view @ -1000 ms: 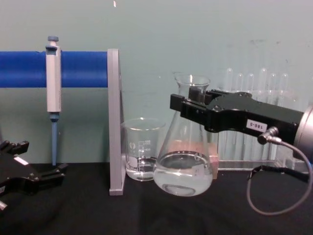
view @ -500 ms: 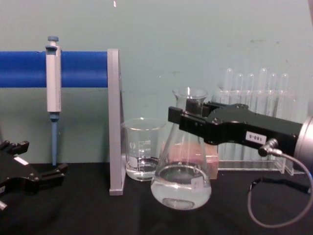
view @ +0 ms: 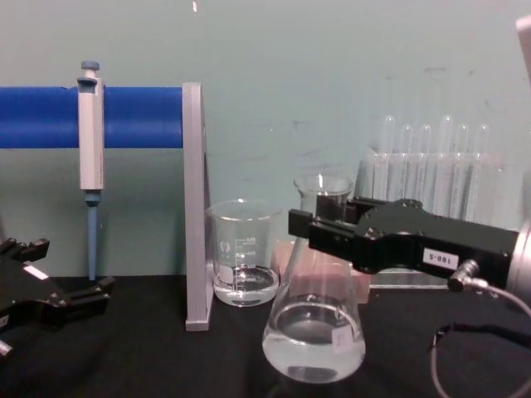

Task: Grasp the erlenmeyer flask with one hand, shake it three times, then place it back.

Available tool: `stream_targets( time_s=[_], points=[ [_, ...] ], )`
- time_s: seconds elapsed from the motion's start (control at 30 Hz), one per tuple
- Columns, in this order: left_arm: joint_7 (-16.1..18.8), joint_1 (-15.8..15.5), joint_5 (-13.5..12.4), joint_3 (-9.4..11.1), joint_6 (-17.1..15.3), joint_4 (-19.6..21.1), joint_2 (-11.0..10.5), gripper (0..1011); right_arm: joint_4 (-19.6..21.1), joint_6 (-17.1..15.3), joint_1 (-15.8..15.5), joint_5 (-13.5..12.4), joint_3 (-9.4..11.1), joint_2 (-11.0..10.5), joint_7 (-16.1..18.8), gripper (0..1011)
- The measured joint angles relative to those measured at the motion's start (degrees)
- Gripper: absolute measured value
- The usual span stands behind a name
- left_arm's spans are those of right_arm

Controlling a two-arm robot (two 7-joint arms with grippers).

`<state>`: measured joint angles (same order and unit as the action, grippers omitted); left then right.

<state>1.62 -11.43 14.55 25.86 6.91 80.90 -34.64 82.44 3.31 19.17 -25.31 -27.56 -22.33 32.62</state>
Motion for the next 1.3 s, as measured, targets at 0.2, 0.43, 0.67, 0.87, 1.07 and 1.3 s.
stream_targets(
  time_s=[0.2, 0.43, 0.67, 0.87, 1.07, 1.3],
  points=[
    [0.00, 0.00, 0.00, 0.00, 0.00, 0.00, 0.00, 1001, -0.86, 0.07, 0.00, -0.36, -0.34, -0.36, 0.56, 449],
    [0.00, 0.00, 0.00, 0.00, 0.00, 0.00, 0.00, 1001, -1.91, 0.45, 0.01, -0.41, -0.76, -0.81, 1.15, 449],
    [0.00, 0.00, 0.00, 0.00, 0.00, 0.00, 0.00, 1001, -2.74, 0.65, -0.01, -0.48, -0.99, -1.01, 1.60, 450],
    [0.00, 0.00, 0.00, 0.00, 0.00, 0.00, 0.00, 1001, -3.28, 0.68, 0.07, -0.56, -1.25, -1.06, 1.98, 449],
    [0.00, 0.00, 0.00, 0.00, 0.00, 0.00, 0.00, 1001, -3.88, 0.61, 0.21, -0.56, -1.58, -1.08, 2.18, 450],
    [0.00, 0.00, 0.00, 0.00, 0.00, 0.00, 0.00, 1001, -4.70, 0.53, 0.37, -0.38, -1.96, -1.07, 2.45, 449]
  ],
)
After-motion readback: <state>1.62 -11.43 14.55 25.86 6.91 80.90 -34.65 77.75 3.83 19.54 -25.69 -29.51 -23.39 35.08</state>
